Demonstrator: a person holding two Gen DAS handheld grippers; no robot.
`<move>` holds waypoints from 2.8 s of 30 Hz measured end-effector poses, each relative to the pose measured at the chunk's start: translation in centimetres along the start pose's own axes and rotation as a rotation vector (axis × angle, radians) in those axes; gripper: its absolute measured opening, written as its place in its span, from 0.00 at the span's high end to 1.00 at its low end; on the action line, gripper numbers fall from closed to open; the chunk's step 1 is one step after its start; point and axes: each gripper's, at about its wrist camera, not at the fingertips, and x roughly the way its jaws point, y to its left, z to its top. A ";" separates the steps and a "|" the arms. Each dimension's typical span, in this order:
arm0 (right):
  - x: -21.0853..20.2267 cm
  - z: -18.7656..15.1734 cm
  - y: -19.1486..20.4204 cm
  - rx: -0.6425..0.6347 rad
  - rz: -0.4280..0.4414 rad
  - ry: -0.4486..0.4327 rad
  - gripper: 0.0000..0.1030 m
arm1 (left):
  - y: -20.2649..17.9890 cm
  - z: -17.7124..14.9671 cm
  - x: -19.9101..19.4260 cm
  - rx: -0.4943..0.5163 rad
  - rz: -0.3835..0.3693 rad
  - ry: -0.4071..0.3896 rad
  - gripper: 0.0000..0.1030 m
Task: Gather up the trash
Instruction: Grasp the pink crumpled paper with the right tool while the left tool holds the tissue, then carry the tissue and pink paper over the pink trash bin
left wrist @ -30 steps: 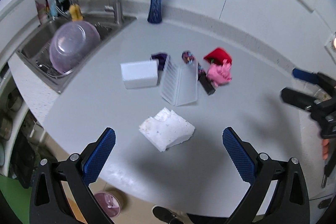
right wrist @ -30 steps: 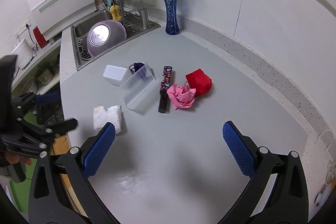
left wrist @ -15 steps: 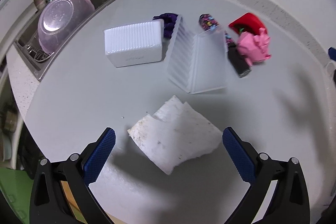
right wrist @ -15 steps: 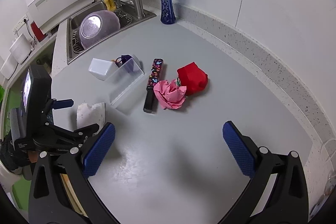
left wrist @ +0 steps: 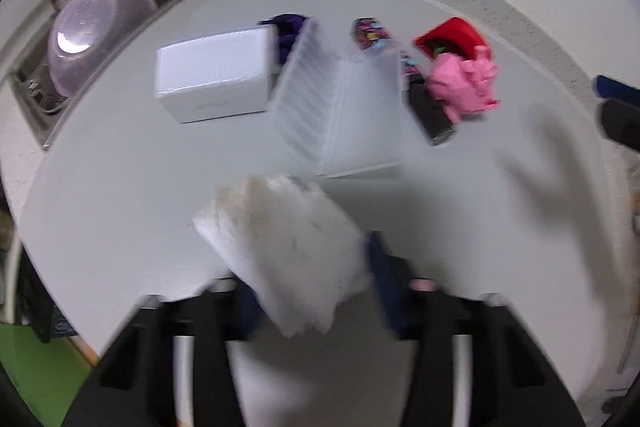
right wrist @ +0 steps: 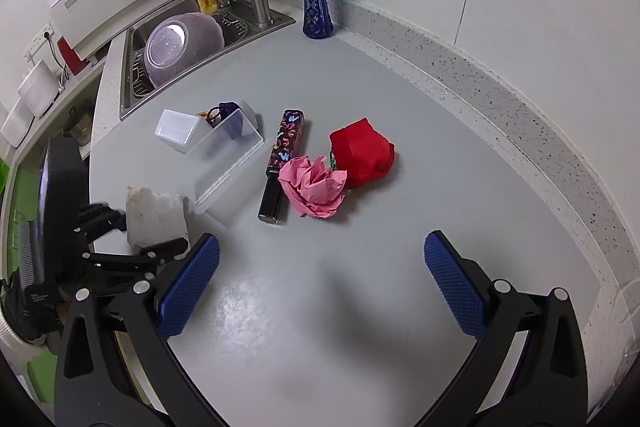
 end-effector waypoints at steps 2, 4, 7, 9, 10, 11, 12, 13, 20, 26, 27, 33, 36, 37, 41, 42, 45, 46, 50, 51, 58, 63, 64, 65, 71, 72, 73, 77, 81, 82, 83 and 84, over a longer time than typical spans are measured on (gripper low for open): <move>0.3 0.2 -0.1 0.001 0.004 0.001 0.03 | -0.3 0.2 -0.4 0.002 -0.001 -0.009 0.68; 0.6 0.4 -0.2 0.001 0.009 0.005 0.03 | -0.2 0.3 -1.0 -0.014 -0.012 -0.018 0.69; 1.2 0.8 -0.2 0.000 0.018 0.010 0.03 | 0.0 0.5 -2.4 -0.020 -0.025 -0.036 0.72; 1.7 1.0 -0.2 0.000 0.020 0.012 0.03 | -0.1 0.4 -3.4 -0.022 -0.024 -0.050 0.72; 2.0 1.2 -0.3 0.000 0.023 0.014 0.03 | 0.1 0.3 -4.1 -0.027 -0.024 -0.059 0.72; 2.3 1.2 -0.3 -0.001 0.024 0.016 0.03 | 0.2 0.2 -4.6 -0.032 -0.023 -0.068 0.72; 2.6 1.3 -0.3 -0.004 0.025 0.018 0.03 | 0.4 0.3 -5.0 -0.036 -0.022 -0.076 0.72; 3.2 1.5 -0.2 -0.009 0.025 0.025 0.03 | 0.6 0.3 -5.6 -0.042 -0.022 -0.087 0.72; 6.9 2.3 0.3 -0.026 0.027 0.077 0.03 | 0.9 0.9 -7.4 -0.062 -0.011 -0.128 0.73; 9.3 2.9 1.0 -0.051 0.022 0.113 0.29 | 1.7 0.7 -8.1 -0.084 -0.001 -0.138 0.75; 9.6 2.9 1.0 -0.052 0.022 0.116 0.33 | 1.8 0.7 -8.1 -0.086 0.001 -0.139 0.77; 10.2 3.0 1.2 -0.068 0.015 0.123 0.64 | 2.5 0.6 -8.3 -0.104 0.003 -0.144 0.78; 9.5 2.9 1.1 -0.069 0.019 0.105 0.67 | 2.6 0.7 -8.6 -0.105 -0.003 -0.150 0.78; 9.3 2.9 1.1 -0.070 0.019 0.103 0.68 | 2.6 0.7 -8.6 -0.105 -0.005 -0.152 0.78; 6.7 2.5 1.4 -0.085 0.009 0.066 0.69 | 2.8 0.6 -9.5 -0.103 -0.014 -0.172 0.79; 5.9 2.5 1.6 -0.094 0.006 0.058 0.69 | 2.9 0.6 -9.8 -0.103 -0.016 -0.179 0.79; 3.4 2.5 2.6 -0.131 0.003 0.022 0.69 | 3.5 0.2 -11.1 -0.104 -0.015 -0.200 0.79; 2.3 2.5 3.2 -0.152 0.002 0.007 0.69 | 3.7 0.0 -11.5 -0.108 -0.015 -0.206 0.79; -0.3 2.9 5.8 -0.206 0.029 -0.032 0.69 | 5.8 -1.4 -13.7 -0.151 0.003 -0.242 0.79; -0.8 3.0 6.6 -0.220 0.042 -0.041 0.69 | 6.3 -1.9 -14.3 -0.164 0.009 -0.250 0.79; -4.1 2.9 16.4 -0.361 0.179 -0.099 0.69 | 11.4 -8.4 -20.1 -0.283 0.102 -0.296 0.79; -5.2 1.9 26.2 -0.482 0.307 -0.106 0.69 | 15.4 -15.0 -24.9 -0.382 0.188 -0.315 0.79; -5.4 1.6 28.0 -0.502 0.326 -0.108 0.69 | 16.4 -16.3 -25.8 -0.404 0.205 -0.318 0.79; -5.7 1.2 30.0 -0.526 0.353 -0.111 0.69 | 17.1 -17.7 -26.6 -0.425 0.222 -0.320 0.79; -7.0 -1.1 39.6 -0.649 0.470 -0.098 0.69 | 21.5 -25.2 -30.6 -0.556 0.315 -0.316 0.79; -7.2 -1.5 40.7 -0.663 0.485 -0.097 0.69 | 21.8 -25.8 -30.8 -0.567 0.323 -0.315 0.79; -7.3 -1.8 41.9 -0.678 0.503 -0.092 0.69 | 22.3 -26.7 -31.0 -0.584 0.336 -0.313 0.79; -6.5 -3.3 45.2 -0.728 0.545 -0.056 0.69 | 23.6 -29.4 -30.7 -0.652 0.354 -0.305 0.79; -3.3 -5.6 48.2 -0.780 0.564 -0.014 0.69 | 25.7 -32.2 -27.6 -0.713 0.338 -0.291 0.79; -2.1 -6.5 48.8 -0.792 0.562 -0.002 0.69 | 26.1 -32.8 -26.5 -0.722 0.330 -0.290 0.79; -0.7 -7.1 49.4 -0.801 0.560 0.011 0.69 | 26.7 -33.5 -25.1 -0.730 0.323 -0.287 0.79; 0.7 -8.0 49.9 -0.809 0.559 0.023 0.69 | 27.2 -34.2 -23.3 -0.734 0.318 -0.280 0.79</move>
